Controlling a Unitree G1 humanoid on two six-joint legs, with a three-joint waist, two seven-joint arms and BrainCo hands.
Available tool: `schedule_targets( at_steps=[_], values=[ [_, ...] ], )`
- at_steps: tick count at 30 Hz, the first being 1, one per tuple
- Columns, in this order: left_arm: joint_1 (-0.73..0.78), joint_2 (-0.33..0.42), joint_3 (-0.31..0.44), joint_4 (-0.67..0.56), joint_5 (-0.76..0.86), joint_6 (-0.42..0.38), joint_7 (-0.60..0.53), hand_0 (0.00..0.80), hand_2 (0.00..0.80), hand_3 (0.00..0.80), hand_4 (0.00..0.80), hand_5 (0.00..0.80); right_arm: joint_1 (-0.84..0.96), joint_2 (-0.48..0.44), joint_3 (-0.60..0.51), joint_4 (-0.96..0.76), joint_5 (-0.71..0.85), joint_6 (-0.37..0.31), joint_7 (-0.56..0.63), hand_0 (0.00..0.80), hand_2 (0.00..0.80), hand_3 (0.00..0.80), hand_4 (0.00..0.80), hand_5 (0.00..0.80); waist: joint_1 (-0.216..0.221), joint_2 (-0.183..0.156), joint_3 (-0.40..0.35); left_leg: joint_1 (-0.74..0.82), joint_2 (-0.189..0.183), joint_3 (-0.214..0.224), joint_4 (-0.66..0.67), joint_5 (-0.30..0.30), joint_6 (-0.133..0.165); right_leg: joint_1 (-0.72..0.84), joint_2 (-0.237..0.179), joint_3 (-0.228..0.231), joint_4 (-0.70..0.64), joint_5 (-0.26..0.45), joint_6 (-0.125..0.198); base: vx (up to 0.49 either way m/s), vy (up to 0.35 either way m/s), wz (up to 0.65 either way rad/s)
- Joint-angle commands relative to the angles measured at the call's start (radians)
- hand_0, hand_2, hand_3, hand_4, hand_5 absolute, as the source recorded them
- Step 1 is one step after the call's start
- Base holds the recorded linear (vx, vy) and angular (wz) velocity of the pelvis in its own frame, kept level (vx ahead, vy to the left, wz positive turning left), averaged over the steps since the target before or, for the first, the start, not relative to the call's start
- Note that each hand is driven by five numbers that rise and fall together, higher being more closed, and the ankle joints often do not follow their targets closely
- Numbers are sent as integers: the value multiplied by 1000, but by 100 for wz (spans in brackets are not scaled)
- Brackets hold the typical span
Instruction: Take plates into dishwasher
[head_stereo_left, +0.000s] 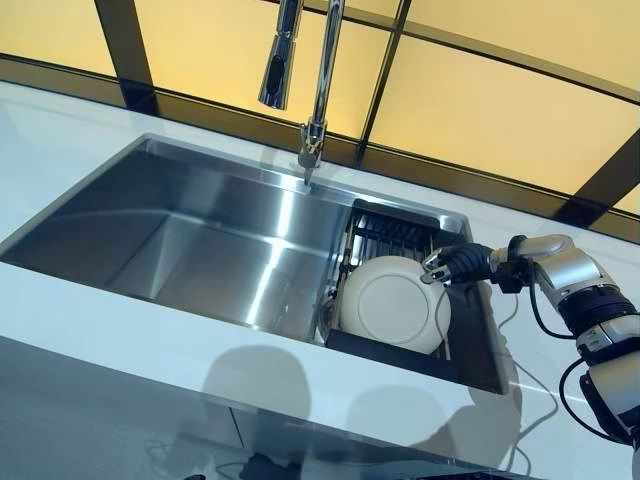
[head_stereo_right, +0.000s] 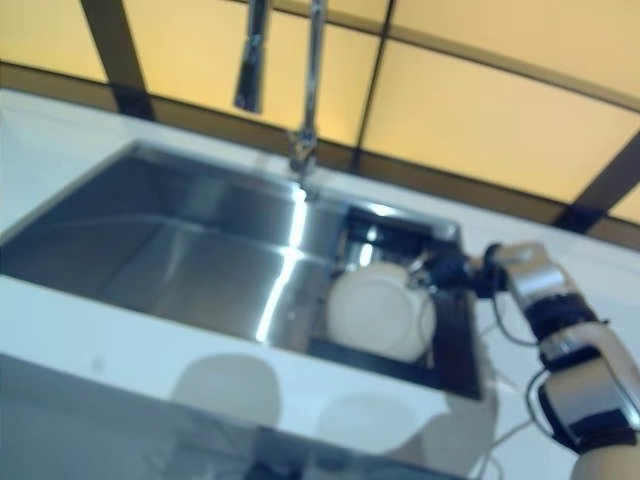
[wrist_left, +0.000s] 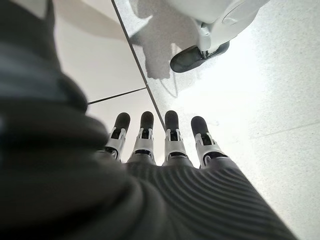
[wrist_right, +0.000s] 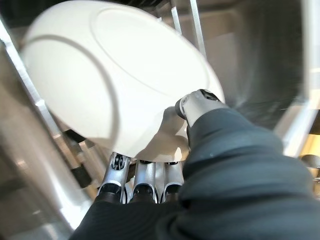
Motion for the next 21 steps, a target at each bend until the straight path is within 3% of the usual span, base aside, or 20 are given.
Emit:
schedule_targets(
  at_steps=[1, 17, 19, 20, 21],
  values=[
    [-20, 15, -22, 25, 28, -15, 8, 0, 0, 0, 0, 0, 46, 22, 111, -71, 12, -12, 101, 800, 800, 800, 800, 800, 13, -5, 5, -50, -53, 7, -28, -2, 61, 36, 5, 3, 18, -45, 72, 0, 0, 0],
    [-13, 10, -12, 46, 46, -23, 11, 0, 0, 0, 0, 0, 74, 21, 96, -100, 31, -2, 87, 800, 800, 800, 800, 800, 8, -16, -14, -30, -54, 15, -28, -12, 64, 52, 4, 7, 17, -47, 74, 0, 0, 0],
    [-11, 11, -9, 46, 48, -24, 8, 0, 0, 0, 0, 0, 80, 21, 96, -103, 29, -2, 89, 364, 364, 364, 364, 364, 7, -16, -14, -28, -53, 16, -28, -13, 65, 54, 4, 8, 15, -46, 75, 0, 0, 0],
    [-10, 10, -9, 47, 48, -24, 8, 0, 0, 0, 0, 0, 83, 22, 96, -105, 27, -2, 90, 0, 0, 0, 0, 0, 7, -16, -15, -28, -53, 17, -28, -12, 65, 55, 4, 9, 13, -45, 75, 0, 0, 0],
    [-10, 10, -9, 47, 48, -24, 9, 0, 0, 0, 0, 0, 83, 25, 97, -105, 28, 0, 89, 0, 0, 0, 0, 0, 8, -16, -15, -28, -53, 17, -28, -13, 65, 55, 5, 10, 11, -43, 75, 0, 0, 0]
  ],
)
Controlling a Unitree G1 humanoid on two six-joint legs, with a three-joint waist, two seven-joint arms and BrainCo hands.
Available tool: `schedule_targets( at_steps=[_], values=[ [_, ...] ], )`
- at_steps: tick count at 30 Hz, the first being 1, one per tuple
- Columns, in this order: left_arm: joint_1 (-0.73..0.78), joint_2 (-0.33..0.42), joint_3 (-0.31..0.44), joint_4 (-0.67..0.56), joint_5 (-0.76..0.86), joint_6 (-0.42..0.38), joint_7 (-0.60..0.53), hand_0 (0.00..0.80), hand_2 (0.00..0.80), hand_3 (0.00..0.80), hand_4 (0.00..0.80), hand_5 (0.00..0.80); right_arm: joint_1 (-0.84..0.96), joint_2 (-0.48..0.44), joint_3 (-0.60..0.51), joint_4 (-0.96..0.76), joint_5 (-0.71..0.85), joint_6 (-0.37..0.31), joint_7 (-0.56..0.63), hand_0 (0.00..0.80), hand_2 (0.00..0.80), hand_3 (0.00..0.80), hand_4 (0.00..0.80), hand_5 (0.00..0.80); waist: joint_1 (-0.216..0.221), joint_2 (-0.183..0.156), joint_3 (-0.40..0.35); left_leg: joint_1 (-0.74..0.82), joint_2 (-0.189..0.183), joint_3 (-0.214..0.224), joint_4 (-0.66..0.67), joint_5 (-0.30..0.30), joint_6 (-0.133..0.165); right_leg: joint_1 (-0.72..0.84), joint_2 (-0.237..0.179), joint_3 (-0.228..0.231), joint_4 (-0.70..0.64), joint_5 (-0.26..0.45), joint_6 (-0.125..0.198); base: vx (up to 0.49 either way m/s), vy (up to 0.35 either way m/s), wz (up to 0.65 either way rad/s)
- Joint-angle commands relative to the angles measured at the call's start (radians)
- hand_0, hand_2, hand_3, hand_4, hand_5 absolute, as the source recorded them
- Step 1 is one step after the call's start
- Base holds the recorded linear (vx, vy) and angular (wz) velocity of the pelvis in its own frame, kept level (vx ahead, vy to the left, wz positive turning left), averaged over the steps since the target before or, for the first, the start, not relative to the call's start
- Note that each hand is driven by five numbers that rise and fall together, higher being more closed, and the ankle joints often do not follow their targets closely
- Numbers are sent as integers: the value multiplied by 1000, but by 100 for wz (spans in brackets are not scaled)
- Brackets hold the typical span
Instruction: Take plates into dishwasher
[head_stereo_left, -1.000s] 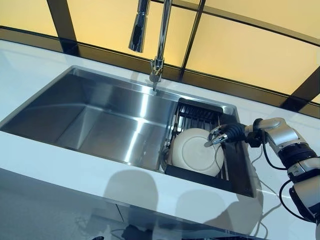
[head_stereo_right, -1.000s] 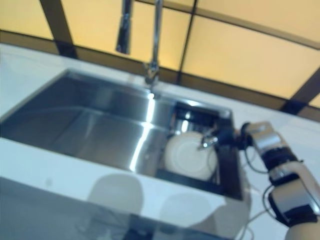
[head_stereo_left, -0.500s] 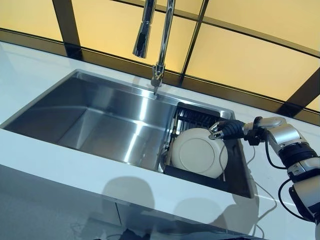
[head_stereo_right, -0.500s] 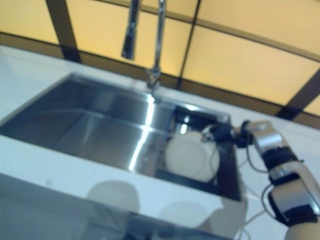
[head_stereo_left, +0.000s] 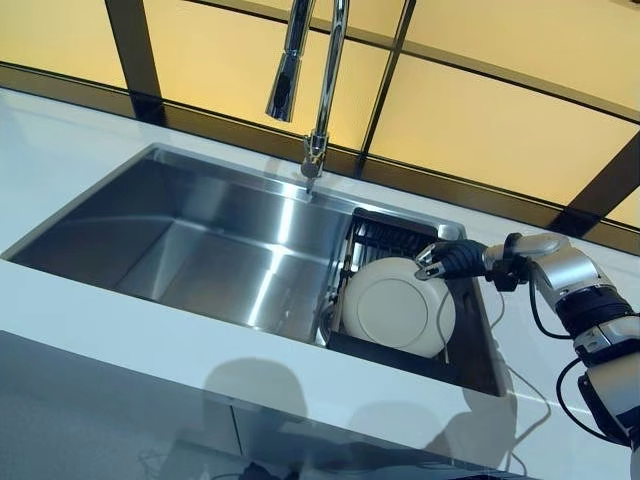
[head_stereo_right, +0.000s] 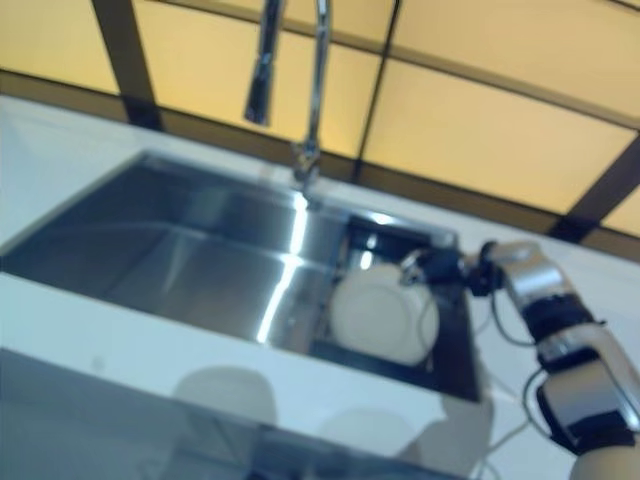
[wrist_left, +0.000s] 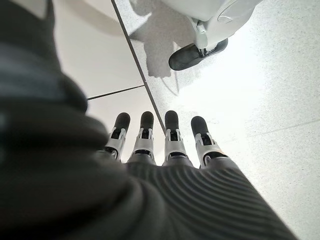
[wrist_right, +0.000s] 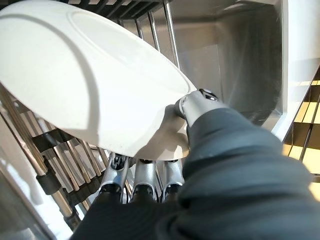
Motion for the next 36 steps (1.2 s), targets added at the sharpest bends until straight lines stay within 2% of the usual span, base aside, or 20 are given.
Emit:
schedule_targets(
  at_steps=[1, 35, 36],
  values=[
    [-30, 10, -10, 36, 46, -24, 8, 0, 0, 0, 0, 0, 57, 25, 101, -61, 27, 5, 86, 0, 0, 0, 0, 0, 8, -8, 14, -42, -51, 16, -26, -13, 64, 43, 5, 9, 10, -42, 76, 0, 0, 0],
    [-14, 5, -5, 32, 44, -22, 17, 0, 0, 0, 0, 0, 65, 49, 112, -76, 36, -5, 95, 0, 0, 0, 0, 0, 16, -12, -9, -38, -53, 23, -26, -16, 64, 49, -4, -4, 1, -36, 85, 0, 0, 0],
    [-14, 4, -6, 33, 44, -23, 18, 0, 0, 0, 0, 0, 65, 50, 112, -75, 37, -6, 93, 88, 88, 88, 88, 88, 16, -12, -11, -38, -53, 23, -26, -16, 64, 49, -4, -4, 0, -36, 85, 0, 0, 0]
  ],
)
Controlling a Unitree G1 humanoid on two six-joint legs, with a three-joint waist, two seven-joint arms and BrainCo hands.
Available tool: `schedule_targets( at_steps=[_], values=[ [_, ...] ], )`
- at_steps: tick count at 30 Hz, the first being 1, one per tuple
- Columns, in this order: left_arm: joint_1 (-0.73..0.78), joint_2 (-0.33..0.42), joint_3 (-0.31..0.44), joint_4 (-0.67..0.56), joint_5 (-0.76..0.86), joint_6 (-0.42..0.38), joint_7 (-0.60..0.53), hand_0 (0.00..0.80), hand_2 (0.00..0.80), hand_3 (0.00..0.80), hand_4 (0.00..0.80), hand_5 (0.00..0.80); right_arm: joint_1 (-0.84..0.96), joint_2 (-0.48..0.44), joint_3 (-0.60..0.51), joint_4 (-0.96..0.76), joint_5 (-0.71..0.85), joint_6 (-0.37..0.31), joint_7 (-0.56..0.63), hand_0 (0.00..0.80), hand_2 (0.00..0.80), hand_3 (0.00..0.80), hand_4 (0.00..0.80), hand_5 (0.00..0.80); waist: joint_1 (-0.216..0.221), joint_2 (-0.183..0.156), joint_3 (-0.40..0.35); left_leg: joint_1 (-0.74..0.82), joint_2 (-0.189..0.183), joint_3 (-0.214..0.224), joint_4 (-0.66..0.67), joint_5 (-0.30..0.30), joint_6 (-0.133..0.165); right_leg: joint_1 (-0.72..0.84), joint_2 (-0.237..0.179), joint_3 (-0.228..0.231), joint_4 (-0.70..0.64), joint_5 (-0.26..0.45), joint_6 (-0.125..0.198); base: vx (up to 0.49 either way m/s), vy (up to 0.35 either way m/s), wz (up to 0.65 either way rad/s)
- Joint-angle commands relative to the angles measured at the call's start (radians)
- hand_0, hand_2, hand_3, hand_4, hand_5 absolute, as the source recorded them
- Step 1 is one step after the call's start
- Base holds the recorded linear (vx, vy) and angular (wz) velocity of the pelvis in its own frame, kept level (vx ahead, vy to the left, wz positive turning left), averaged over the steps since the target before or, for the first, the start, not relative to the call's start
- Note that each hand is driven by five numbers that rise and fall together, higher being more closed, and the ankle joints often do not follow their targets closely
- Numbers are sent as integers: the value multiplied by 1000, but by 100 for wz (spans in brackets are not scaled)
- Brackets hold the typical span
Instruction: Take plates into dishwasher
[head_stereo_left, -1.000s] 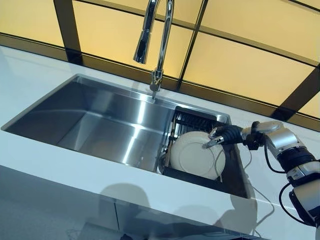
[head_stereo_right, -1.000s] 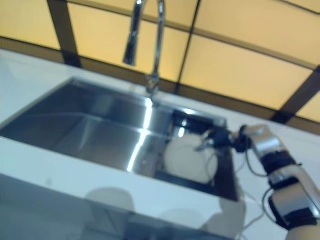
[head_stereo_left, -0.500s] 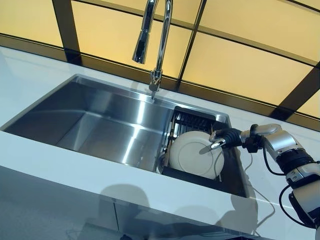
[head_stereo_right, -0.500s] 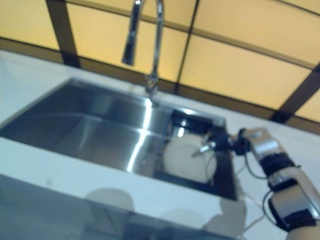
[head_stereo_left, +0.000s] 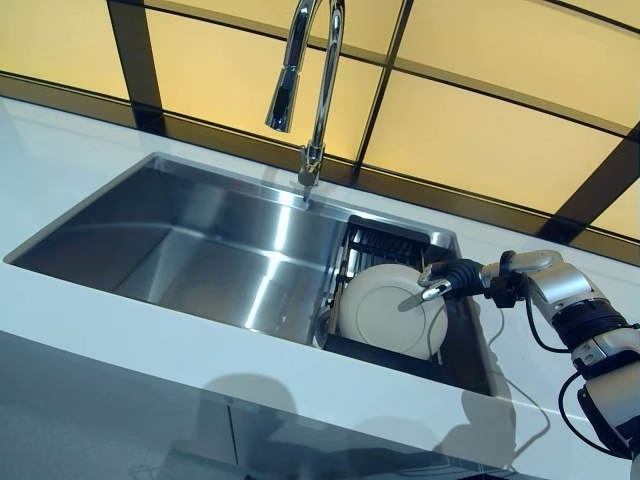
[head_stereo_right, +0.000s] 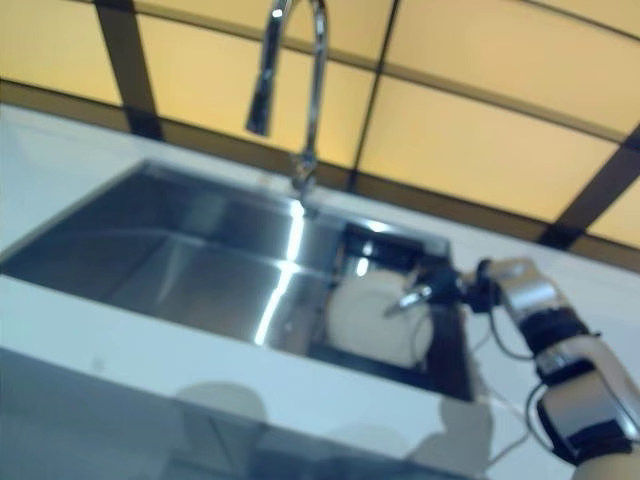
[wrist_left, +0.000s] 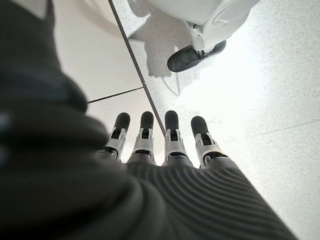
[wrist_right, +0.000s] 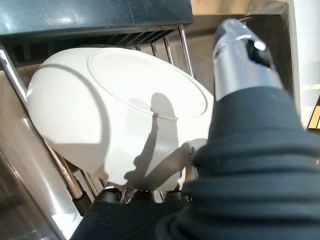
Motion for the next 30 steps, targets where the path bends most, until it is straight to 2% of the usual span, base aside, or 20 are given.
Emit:
schedule_targets(
  at_steps=[1, 2, 3, 6, 8, 10, 12, 30],
  values=[
    [-35, 2, -7, 29, 36, -25, 17, 0, 0, 0, 0, 0, 15, 45, 85, -67, 27, -18, 56, 245, 245, 245, 245, 245, 17, -8, 11, -38, -56, 18, -28, -16, 64, 52, -4, -11, 0, -36, 85, 0, 0, 0],
    [-35, 1, -5, 31, 38, -26, 17, 0, 0, 0, 0, 0, 17, 48, 82, -63, 22, -22, 55, 307, 307, 307, 307, 307, 18, -8, 9, -37, -56, 18, -28, -17, 64, 52, -5, -12, 0, -36, 85, 0, 0, 0],
    [-36, 0, -5, 32, 40, -24, 17, 0, 0, 0, 0, 0, 17, 50, 81, -65, 23, -21, 45, 408, 408, 408, 408, 408, 17, -8, 9, -36, -56, 19, -28, -17, 64, 53, -5, -11, 0, -36, 85, 0, 0, 0],
    [-37, -5, -5, 39, 42, -25, 18, 0, 0, 0, 0, 0, 12, 51, 77, -63, 29, -24, 22, 499, 499, 499, 499, 499, 16, -8, 5, -34, -56, 21, -28, -19, 64, 55, -5, -10, -2, -37, 85, 0, 0, 0],
    [-33, -7, -5, 46, 44, -30, 18, 0, 0, 0, 0, 0, 14, 48, 70, -60, 38, -37, -2, 637, 637, 637, 637, 637, 15, -6, -1, -32, -57, 21, -28, -20, 64, 56, -6, -10, -2, -37, 86, 0, 0, 0],
    [-28, -7, -4, 46, 45, -32, 18, 0, 0, 0, 0, 0, 17, 46, 65, -60, 42, -42, -10, 668, 668, 668, 668, 668, 14, -5, -3, -31, -57, 21, -28, -21, 64, 57, -6, -10, -2, -38, 86, 0, 0, 0],
    [-21, -8, -3, 43, 48, -34, 16, 0, 0, 0, 0, 0, 20, 41, 56, -60, 48, -50, -25, 791, 791, 791, 791, 791, 15, -4, -8, -28, -58, 21, -28, -21, 64, 59, -7, -10, -2, -38, 87, 0, 0, 0],
    [-15, -12, -5, 50, 45, -37, 15, 0, 0, 0, 0, 0, 15, 16, 34, -78, 85, -75, -109, 800, 800, 800, 800, 800, 7, 5, -17, -16, -57, 33, -28, -28, 64, 66, -9, -7, -2, -39, 90, 0, 0, 0]
  ],
)
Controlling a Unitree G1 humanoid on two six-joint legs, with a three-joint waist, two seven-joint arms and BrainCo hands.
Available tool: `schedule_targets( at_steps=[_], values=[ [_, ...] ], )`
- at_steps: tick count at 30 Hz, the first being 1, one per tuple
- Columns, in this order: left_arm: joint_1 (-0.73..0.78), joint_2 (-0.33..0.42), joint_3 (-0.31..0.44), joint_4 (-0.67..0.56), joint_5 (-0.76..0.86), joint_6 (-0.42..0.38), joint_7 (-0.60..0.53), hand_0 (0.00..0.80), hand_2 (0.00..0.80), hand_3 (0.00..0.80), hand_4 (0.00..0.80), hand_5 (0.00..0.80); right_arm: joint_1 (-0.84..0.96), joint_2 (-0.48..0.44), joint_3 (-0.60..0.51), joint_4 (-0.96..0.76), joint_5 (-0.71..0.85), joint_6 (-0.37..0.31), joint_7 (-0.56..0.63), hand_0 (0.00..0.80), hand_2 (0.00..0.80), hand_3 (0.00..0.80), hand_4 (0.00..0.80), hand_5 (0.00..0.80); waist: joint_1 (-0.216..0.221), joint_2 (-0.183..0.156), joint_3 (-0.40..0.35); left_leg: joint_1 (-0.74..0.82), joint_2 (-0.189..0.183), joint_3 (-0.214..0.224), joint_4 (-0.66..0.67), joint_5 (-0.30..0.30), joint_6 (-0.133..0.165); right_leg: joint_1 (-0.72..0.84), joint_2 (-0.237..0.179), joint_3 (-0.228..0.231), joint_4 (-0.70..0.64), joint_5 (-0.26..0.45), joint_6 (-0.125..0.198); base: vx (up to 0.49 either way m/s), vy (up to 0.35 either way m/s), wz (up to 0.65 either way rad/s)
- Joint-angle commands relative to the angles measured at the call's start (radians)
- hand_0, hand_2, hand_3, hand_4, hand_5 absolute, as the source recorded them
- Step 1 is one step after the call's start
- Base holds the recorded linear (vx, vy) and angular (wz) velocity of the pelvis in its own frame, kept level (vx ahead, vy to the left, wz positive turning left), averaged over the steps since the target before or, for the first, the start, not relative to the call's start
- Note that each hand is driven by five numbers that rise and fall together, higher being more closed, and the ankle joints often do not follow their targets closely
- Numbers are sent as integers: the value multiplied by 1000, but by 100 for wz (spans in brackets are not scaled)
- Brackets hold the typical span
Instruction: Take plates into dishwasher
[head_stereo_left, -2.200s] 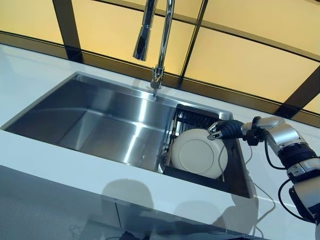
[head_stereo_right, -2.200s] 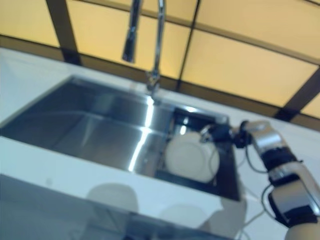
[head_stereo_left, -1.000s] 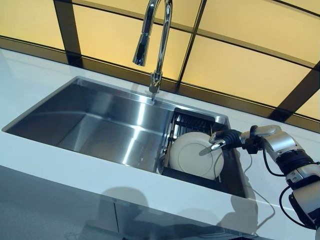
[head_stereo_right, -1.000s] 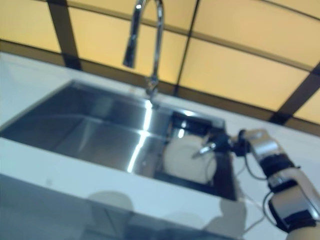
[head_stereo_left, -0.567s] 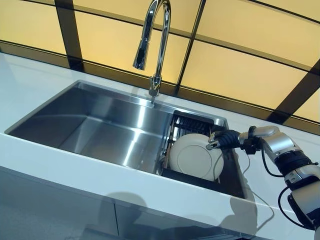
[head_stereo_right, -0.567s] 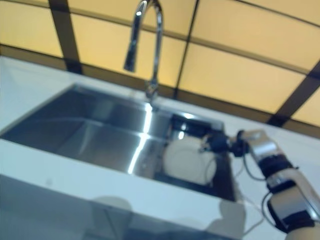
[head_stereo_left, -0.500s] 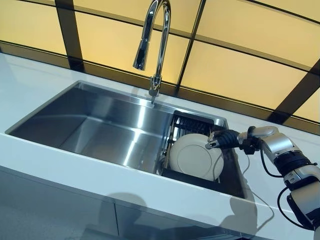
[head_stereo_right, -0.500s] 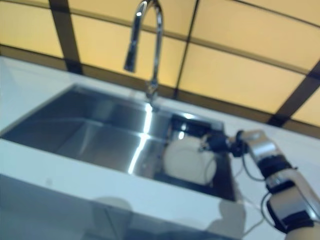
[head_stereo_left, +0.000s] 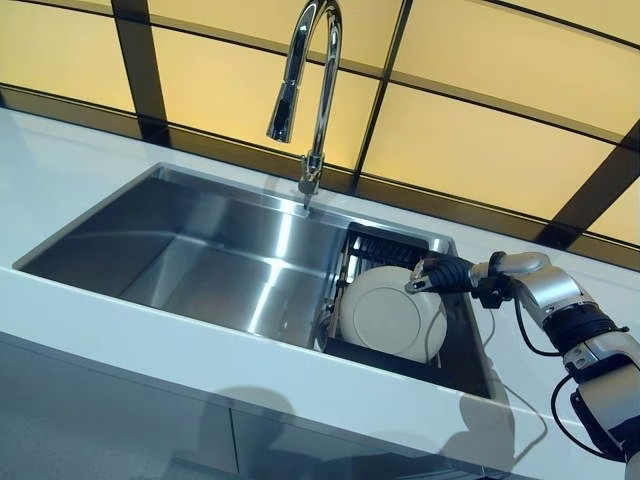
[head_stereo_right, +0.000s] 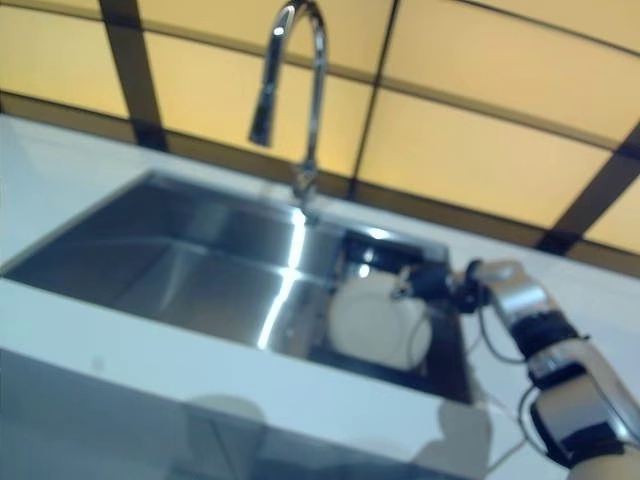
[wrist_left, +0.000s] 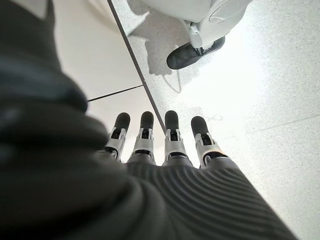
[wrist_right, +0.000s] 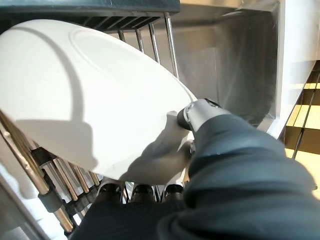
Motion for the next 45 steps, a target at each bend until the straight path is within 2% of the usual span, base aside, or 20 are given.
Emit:
schedule_targets(
  at_steps=[1, 12, 26, 45],
  values=[
    [-33, -11, -5, 51, 25, -30, 13, 0, 0, 0, 0, 0, -2, -16, 33, -53, 55, -33, -1, 800, 800, 800, 800, 800, 5, -5, 9, -17, -57, 31, -26, -29, 65, 66, -8, -7, -2, -40, 90, 0, 0, 0],
    [-18, -15, 8, 65, 38, -32, 13, 0, 0, 0, 0, 0, 17, -51, 12, -86, 88, -42, -50, 800, 800, 800, 800, 800, -1, -15, -13, 0, -53, 34, -26, -35, 63, 86, -7, -11, -2, -47, 90, 0, 0, 0],
    [14, -26, 23, 96, 42, -43, 18, 0, 0, 0, 0, 0, 41, -111, -22, -164, 137, -46, -148, 800, 800, 800, 800, 800, -29, -17, -56, 20, -55, 51, -26, -43, 63, 94, -5, 11, -2, -49, 95, 2, 2, -1],
    [46, -47, 28, 131, 20, -53, 15, 0, 0, 0, 0, 0, 48, -175, -82, -181, 223, -124, -324, 800, 800, 800, 800, 800, -51, -8, -91, 46, -64, 70, -26, -58, 71, 106, -11, 33, -2, -49, 102, 6, 17, -3]
  ],
)
